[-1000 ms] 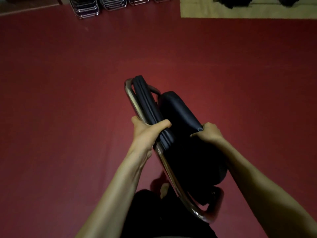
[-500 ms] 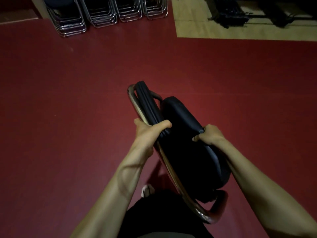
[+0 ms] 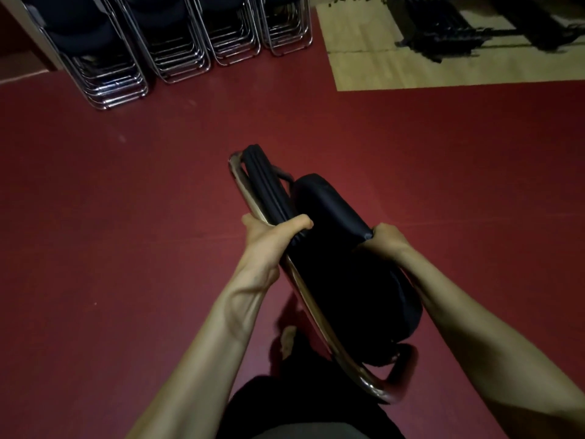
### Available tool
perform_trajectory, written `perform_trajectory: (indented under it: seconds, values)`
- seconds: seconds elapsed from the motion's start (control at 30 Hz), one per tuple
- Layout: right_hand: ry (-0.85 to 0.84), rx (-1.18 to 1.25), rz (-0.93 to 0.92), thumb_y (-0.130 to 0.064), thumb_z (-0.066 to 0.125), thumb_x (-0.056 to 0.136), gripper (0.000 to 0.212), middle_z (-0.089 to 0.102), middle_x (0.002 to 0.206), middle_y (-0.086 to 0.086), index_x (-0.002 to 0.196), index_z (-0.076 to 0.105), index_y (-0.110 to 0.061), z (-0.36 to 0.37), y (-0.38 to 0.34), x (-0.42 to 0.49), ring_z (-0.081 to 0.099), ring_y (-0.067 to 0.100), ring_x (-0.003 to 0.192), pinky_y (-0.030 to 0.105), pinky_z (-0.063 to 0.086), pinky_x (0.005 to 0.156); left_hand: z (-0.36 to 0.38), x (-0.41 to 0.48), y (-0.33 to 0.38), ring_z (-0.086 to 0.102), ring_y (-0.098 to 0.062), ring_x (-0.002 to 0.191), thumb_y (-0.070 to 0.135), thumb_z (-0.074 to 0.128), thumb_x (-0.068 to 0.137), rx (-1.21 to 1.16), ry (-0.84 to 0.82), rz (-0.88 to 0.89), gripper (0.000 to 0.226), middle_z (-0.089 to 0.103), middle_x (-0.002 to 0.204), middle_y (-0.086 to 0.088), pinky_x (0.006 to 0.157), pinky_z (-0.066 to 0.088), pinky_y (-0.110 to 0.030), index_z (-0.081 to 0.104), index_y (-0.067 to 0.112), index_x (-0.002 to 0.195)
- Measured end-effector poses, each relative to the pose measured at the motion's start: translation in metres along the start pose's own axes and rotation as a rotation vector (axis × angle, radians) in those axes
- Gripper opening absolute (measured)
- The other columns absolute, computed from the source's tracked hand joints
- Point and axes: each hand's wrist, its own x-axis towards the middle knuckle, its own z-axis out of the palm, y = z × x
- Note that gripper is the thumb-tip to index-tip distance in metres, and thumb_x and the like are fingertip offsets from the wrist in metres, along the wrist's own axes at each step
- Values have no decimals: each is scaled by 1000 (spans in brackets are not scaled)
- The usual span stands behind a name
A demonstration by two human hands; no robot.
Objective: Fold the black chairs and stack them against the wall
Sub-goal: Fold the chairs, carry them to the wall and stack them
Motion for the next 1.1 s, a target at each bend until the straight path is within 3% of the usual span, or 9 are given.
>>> perform_trajectory:
  seconds: [0.17, 0.27, 0.5, 0.73, 0.87, 1.03, 1.1]
  values:
    - [-14, -4, -20, -34, 70, 80, 42, 62, 89, 12, 102, 63, 1, -42, -100, 115, 64, 32, 82, 31, 41, 62, 6, 138, 73, 66, -13, 66, 14, 84, 57, 15, 0, 35, 77, 67, 100, -16, 51, 50, -19, 47, -2, 122]
    - [6, -4, 5, -34, 70, 78, 43, 63, 94, 13, 104, 62, 0, -63, -156, 187, 65, 33, 87, 30, 43, 65, 13, 228, 114, 69, -13, 65, 22, 82, 48, 10, -31, 53, 84, 68, 105, -22, 53, 51, -21, 51, -5, 122]
    - [47, -40, 50, -36, 76, 73, 47, 65, 92, 13, 100, 64, 0, -113, -294, 368, 66, 31, 83, 29, 42, 61, 28, 458, 214, 70, -22, 71, 17, 84, 48, -42, -109, 8, 83, 64, 109, -28, 53, 53, -25, 50, -8, 121]
    - [45, -19, 78, -32, 75, 75, 45, 66, 96, 16, 103, 63, 1, -180, -417, 526, 66, 31, 82, 33, 50, 64, 54, 634, 324, 69, -21, 73, 6, 85, 58, -36, -135, 4, 74, 62, 111, -24, 52, 54, -25, 47, -5, 121]
    - [50, -39, 43, -33, 73, 77, 46, 66, 99, 17, 105, 63, 1, -213, -488, 634, 66, 32, 85, 32, 47, 63, 71, 753, 383, 72, -26, 79, 16, 86, 48, -38, -104, 9, 82, 65, 109, -25, 55, 55, -27, 51, -5, 120]
    - [-14, -44, 45, -33, 71, 81, 48, 67, 106, 17, 112, 61, 1, -252, -582, 770, 66, 32, 92, 30, 45, 67, 88, 886, 457, 71, -21, 70, 16, 84, 49, -44, -65, 1, 82, 65, 109, -28, 54, 55, -26, 50, -8, 120]
    - [-36, -76, 29, -34, 70, 80, 49, 67, 108, 17, 116, 62, -1, -266, -622, 815, 66, 31, 96, 29, 45, 69, 88, 935, 481, 72, -26, 78, 16, 85, 49, -63, -40, -10, 82, 65, 108, -27, 54, 56, -27, 50, -7, 120]
